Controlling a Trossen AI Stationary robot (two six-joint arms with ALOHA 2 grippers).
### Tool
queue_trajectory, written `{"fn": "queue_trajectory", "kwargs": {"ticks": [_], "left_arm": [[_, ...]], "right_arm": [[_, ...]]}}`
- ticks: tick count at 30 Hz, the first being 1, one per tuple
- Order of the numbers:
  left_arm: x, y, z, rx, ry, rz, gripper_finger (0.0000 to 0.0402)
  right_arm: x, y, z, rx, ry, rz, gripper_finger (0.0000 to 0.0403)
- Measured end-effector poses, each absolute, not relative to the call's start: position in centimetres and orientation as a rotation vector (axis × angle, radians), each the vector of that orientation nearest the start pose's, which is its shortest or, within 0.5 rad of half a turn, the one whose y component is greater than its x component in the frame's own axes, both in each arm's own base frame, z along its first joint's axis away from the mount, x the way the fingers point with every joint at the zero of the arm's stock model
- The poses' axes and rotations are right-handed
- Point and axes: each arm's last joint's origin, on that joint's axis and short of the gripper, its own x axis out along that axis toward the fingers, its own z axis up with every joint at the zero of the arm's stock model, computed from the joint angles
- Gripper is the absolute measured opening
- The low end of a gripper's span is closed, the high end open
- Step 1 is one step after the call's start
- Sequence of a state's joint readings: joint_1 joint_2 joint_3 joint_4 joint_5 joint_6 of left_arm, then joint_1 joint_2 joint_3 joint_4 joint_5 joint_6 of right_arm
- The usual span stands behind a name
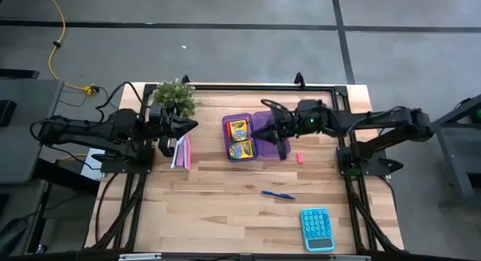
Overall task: Pick & place school supplies into a supply box
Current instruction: Put the blue pen into the purple supply box
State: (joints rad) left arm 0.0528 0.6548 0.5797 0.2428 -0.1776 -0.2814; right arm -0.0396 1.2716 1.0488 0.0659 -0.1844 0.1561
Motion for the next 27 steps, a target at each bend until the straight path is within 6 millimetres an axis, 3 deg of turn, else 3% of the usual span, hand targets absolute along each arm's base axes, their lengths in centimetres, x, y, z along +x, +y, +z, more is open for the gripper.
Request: {"fn": "queue_trajectory", "kwargs": {"ticks": [3, 6, 18, 27], "left_arm": [[15.6, 1.3, 32.0, -0.285, -0.188, 0.206, 0.0], [15.6, 1.3, 32.1, -0.289, -0.19, 0.201, 0.0], [15.6, 1.3, 32.0, -0.292, -0.189, 0.198, 0.0], [15.6, 1.4, 32.0, -0.293, -0.19, 0.212, 0.0]], "right_arm": [[28.8, -0.6, 32.5, 0.239, 0.122, 0.138, 0.0], [28.4, -0.6, 31.9, 0.266, 0.061, 0.139, 0.0], [28.4, -0.6, 32.2, 0.235, 0.011, 0.145, 0.0], [28.4, -0.3, 32.0, 0.451, 0.096, 0.162, 0.0008]]}}
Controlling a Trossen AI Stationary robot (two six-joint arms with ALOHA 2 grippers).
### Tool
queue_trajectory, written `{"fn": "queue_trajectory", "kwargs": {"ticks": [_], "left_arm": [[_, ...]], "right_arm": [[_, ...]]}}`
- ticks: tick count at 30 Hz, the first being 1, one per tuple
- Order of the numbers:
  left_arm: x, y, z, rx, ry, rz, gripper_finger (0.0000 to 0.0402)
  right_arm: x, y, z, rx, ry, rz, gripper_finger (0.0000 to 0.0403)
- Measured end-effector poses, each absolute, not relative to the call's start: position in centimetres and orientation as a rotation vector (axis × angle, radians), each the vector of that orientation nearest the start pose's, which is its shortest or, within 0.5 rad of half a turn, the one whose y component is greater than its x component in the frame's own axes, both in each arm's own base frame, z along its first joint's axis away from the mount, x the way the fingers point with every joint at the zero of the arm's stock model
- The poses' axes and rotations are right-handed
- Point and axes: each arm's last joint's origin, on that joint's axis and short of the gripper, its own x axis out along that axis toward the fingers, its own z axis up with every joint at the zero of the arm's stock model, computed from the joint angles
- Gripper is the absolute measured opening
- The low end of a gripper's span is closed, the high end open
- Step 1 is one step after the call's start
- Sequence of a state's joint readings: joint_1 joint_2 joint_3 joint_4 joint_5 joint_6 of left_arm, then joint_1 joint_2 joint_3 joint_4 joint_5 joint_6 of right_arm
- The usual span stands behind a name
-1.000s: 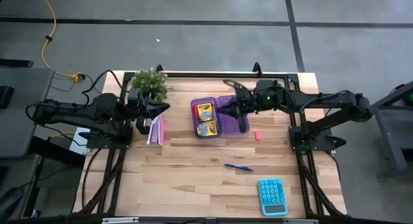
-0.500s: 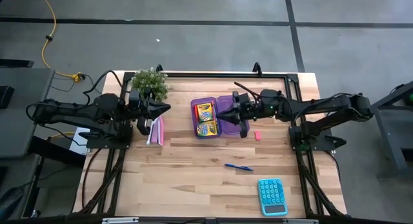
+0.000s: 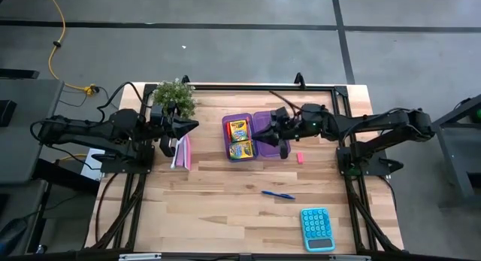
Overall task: Pick & place school supplies into a supply box
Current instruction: Put the blue pen into the purple supply box
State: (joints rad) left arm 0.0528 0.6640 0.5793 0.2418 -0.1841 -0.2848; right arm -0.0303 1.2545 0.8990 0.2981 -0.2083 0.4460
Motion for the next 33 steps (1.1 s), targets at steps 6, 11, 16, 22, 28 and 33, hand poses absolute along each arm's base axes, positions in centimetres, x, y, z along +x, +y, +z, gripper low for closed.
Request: {"fn": "queue_trajectory", "kwargs": {"ticks": [6, 11, 16, 22, 28, 33], "left_arm": [[15.6, 1.4, 32.0, -0.293, -0.182, 0.214, 0.0], [15.6, 1.4, 32.0, -0.293, -0.183, 0.215, 0.0], [15.6, 1.4, 31.9, -0.293, -0.178, 0.215, 0.0], [15.6, 1.4, 31.9, -0.294, -0.176, 0.216, 0.0], [15.6, 1.4, 31.9, -0.293, -0.177, 0.218, 0.0], [15.6, 1.3, 31.9, -0.288, -0.168, 0.192, 0.0]], "right_arm": [[27.1, 4.3, 31.2, 0.412, 0.625, 0.17, 0.0066], [24.6, 8.4, 28.8, 0.439, 0.912, 0.082, 0.0128], [23.9, 11.2, 26.4, 0.428, 1.025, 0.104, 0.0187], [25.6, 12.8, 22.8, 0.422, 1.146, 0.035, 0.0206], [27.1, 13.5, 18.8, 0.393, 1.258, -0.049, 0.0206], [27.9, 13.7, 16.4, 0.339, 1.28, -0.121, 0.0206]]}}
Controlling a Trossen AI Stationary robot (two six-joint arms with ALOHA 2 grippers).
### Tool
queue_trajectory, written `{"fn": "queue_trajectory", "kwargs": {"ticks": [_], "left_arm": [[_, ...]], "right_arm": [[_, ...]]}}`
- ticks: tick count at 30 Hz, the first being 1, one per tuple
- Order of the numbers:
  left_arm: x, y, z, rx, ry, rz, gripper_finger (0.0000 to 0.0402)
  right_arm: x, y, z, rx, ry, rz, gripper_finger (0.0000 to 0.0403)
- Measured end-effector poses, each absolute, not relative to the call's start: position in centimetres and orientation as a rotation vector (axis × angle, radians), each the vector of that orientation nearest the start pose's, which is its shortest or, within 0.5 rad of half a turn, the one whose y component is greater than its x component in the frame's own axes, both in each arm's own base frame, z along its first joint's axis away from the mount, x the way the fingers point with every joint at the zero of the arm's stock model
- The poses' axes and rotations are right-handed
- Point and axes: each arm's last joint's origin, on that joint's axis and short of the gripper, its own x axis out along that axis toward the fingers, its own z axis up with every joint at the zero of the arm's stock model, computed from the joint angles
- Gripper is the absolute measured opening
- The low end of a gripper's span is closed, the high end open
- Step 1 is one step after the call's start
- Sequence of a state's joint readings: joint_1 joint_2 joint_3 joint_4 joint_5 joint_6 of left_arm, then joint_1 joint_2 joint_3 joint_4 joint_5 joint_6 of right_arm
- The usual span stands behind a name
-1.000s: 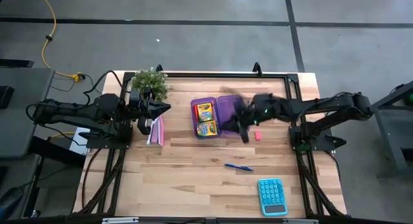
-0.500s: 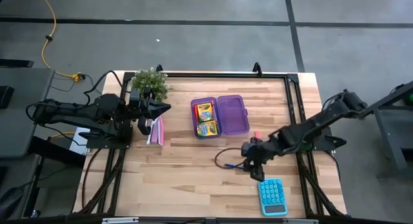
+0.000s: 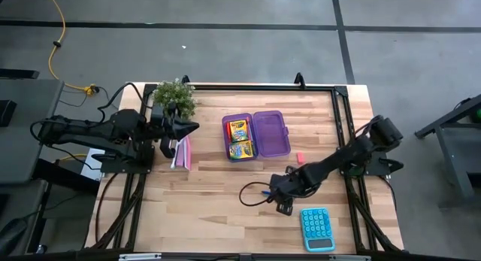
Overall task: Pick & place school supplies into a supply box
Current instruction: Put the blue pen into the purple supply box
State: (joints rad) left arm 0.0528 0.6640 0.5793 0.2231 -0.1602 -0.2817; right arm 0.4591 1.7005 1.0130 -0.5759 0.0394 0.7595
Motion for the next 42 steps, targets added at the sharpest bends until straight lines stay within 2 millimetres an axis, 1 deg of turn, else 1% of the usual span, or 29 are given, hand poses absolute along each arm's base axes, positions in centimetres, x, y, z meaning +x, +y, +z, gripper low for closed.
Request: {"fn": "queue_trajectory", "kwargs": {"ticks": [3, 5, 14, 23, 28, 30, 32, 40, 42], "left_arm": [[15.7, 1.2, 31.7, -0.282, -0.146, 0.175, 0.0], [15.7, 1.2, 31.6, -0.285, -0.136, 0.175, 0.0], [15.7, 1.2, 31.4, -0.287, -0.12, 0.178, 0.0], [15.7, 1.2, 31.4, -0.288, -0.118, 0.178, 0.0], [15.7, 1.2, 31.4, -0.288, -0.118, 0.178, 0.0], [15.7, 1.2, 31.4, -0.288, -0.118, 0.178, 0.0], [15.7, 1.2, 31.4, -0.288, -0.118, 0.178, 0.0], [15.7, 1.2, 31.4, -0.287, -0.117, 0.17, 0.0], [15.7, 1.2, 31.4, -0.288, -0.117, 0.169, 0.0]], "right_arm": [[28.3, 13.7, 15.7, 0.323, 1.265, -0.14, 0.0206], [28.5, 13.8, 15.5, 0.308, 1.251, -0.122, 0.0206], [28.6, 13.9, 15.4, 0.221, 1.255, -0.045, 0.0206], [29.2, 14.2, 13.2, 0.18, 1.301, -0.036, 0.0206], [29.3, 14.2, 13.0, 0.166, 1.293, -0.055, 0.0201], [29.2, 14.2, 13.0, 0.172, 1.297, -0.061, 0.0188], [29.2, 14.1, 12.9, 0.171, 1.305, -0.061, 0.0165], [29.1, 13.8, 12.8, 0.172, 1.325, -0.073, 0.0028], [29.2, 13.6, 12.9, 0.179, 1.326, -0.066, 0.0011]]}}
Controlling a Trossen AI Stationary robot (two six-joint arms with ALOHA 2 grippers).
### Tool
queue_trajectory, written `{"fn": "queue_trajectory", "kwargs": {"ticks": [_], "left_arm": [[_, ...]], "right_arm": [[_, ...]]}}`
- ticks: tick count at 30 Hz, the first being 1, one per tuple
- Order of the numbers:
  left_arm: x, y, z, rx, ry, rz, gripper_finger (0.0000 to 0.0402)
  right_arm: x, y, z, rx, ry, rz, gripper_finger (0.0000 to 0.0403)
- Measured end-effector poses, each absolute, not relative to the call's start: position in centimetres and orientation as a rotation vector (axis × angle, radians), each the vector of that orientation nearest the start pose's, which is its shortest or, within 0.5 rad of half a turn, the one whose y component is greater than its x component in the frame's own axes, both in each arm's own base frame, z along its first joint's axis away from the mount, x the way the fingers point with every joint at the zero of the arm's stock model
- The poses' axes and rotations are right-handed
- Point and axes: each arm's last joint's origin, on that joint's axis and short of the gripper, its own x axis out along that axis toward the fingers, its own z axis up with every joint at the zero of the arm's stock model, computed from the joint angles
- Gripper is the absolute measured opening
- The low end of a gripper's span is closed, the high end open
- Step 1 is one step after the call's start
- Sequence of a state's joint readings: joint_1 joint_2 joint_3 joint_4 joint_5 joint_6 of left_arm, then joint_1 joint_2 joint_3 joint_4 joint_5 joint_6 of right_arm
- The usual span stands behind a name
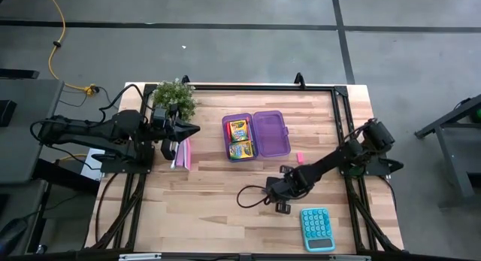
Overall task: Pick & place school supplies into a supply box
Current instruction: Put the blue pen into the purple supply box
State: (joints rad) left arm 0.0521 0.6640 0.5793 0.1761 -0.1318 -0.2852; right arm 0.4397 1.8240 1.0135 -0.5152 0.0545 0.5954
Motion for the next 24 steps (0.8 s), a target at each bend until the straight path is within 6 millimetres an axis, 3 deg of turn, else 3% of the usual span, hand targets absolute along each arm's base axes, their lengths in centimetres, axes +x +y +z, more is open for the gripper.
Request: {"fn": "queue_trajectory", "kwargs": {"ticks": [5, 13, 19, 24], "left_arm": [[15.7, 1.2, 31.4, -0.287, -0.117, 0.171, 0.0], [15.7, 1.2, 31.4, -0.287, -0.117, 0.171, 0.0], [15.7, 1.2, 31.4, -0.287, -0.113, 0.172, 0.0], [15.7, 1.2, 31.3, -0.287, -0.113, 0.175, 0.0]], "right_arm": [[29.4, 12.7, 13.7, 0.171, 1.309, -0.017, 0.0025], [29.3, 10.7, 16.0, 0.152, 1.258, 0.047, 0.0007], [25.8, 8.8, 16.6, 0.251, 1.232, 0.017, 0.0004], [22.0, 7.3, 16.7, 0.453, 1.038, -0.058, 0.0002]]}}
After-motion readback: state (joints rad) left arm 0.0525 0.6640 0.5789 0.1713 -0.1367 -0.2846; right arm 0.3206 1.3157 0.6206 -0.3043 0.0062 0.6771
